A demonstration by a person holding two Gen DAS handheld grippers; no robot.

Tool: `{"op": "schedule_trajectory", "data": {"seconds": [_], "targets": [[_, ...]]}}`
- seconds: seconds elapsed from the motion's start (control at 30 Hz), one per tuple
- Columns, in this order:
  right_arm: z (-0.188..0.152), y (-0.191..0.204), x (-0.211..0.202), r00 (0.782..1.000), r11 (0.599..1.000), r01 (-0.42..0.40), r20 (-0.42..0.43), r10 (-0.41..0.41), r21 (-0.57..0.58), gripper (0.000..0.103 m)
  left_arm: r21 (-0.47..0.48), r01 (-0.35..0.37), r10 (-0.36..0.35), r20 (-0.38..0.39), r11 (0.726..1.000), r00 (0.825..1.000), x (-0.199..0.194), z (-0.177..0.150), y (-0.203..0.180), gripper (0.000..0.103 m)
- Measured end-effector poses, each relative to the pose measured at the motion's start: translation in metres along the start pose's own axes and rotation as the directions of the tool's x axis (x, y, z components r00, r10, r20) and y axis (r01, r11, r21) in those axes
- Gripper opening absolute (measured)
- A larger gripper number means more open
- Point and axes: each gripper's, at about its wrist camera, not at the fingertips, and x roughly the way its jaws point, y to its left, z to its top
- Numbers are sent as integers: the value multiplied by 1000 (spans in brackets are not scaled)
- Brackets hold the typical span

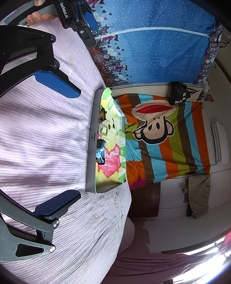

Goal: Organize jewelry

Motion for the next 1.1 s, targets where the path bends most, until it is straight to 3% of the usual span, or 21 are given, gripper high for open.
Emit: {"op": "schedule_trajectory", "data": {"seconds": [1.1], "targets": [[1,1,0,1000,1000,-5,7,5,2,101,2,2,-2,1,1000,1000,0,0,3,103]]}}
